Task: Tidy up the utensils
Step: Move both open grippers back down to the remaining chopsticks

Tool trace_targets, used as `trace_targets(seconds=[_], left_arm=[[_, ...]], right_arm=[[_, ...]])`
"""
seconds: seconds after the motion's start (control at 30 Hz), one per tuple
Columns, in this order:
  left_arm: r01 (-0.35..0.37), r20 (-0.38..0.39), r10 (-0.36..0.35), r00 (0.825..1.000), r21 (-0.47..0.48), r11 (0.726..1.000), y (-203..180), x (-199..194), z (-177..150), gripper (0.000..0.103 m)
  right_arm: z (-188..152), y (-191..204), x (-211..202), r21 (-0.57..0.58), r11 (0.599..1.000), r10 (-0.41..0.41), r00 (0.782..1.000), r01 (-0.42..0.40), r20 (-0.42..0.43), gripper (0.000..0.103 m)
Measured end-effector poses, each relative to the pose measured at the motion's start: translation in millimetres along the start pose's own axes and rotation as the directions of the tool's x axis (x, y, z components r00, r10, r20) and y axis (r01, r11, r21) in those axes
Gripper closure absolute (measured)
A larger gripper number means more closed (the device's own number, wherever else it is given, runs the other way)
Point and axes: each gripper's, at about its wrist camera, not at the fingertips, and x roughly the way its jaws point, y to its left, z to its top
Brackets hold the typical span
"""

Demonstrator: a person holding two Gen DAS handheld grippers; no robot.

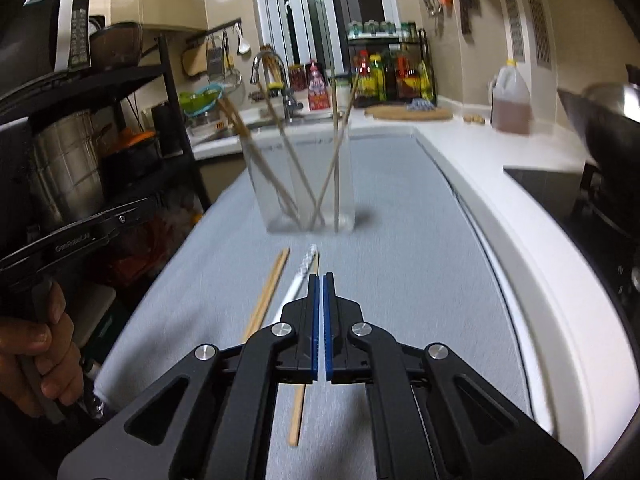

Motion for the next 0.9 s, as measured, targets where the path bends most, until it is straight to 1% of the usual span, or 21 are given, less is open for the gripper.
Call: trace_targets(seconds=[0.03,0.17,0.23,0.3,0.4,0.6,0.7,0.83,0.9], left_arm=[[0.006,-0.024,-0.006,1.0,-0.005,1.0,-3.7,1.1,-13.4,0.087],[0.014,-0.1,-0.02,0.995,-0.059,0.998,-10.0,4.0,-58.6,0.089],[0.021,-0.141,-0.034,0.989,-0.092,0.996,-11.1,6.8,-75.5,0.089],[0.036,-0.175,-0.052,0.983,-0.095,0.995,-16.5,10.3,-87.8,0.089],[0.06,-0.187,-0.069,0.98,-0.053,0.997,-28.6,15.7,-92.4,0.089],[0.071,-0.22,-0.083,0.972,-0.062,0.996,-31.4,26.2,-98.2,0.089],[0.076,-0.229,-0.089,0.969,-0.065,0.995,-33.3,27.6,-99.8,0.089],[0.066,-0.254,-0.075,0.964,-0.043,0.997,-37.3,31.7,-105.7,0.089],[0.059,-0.253,-0.064,0.965,-0.027,0.998,-39.0,31.0,-105.5,0.089]], right_arm=[[-7.9,1.4,3.2,0.001,1.0,0.006,1.0,-0.006,-0.016,0.097],[-36.9,12.7,16.2,-0.034,0.999,0.025,0.996,-0.028,-0.083,0.097],[-47.8,14.1,20.2,-0.046,0.998,0.027,0.994,-0.032,-0.103,0.097],[-55.5,12.2,24.6,-0.036,0.999,0.028,0.992,-0.033,-0.125,0.097],[-64.1,11.8,29.1,-0.036,0.999,0.035,0.989,-0.04,-0.146,0.096],[-69.7,12.4,31.8,-0.034,0.998,0.052,0.985,-0.058,-0.165,0.094],[-70.4,13.6,32.7,-0.033,0.997,0.058,0.984,-0.064,-0.169,0.09],[-72.4,16.3,35.5,-0.045,0.997,0.056,0.982,-0.065,-0.182,0.089],[-73.7,17.0,38.3,-0.048,0.997,0.047,0.98,-0.057,-0.196,0.089]])
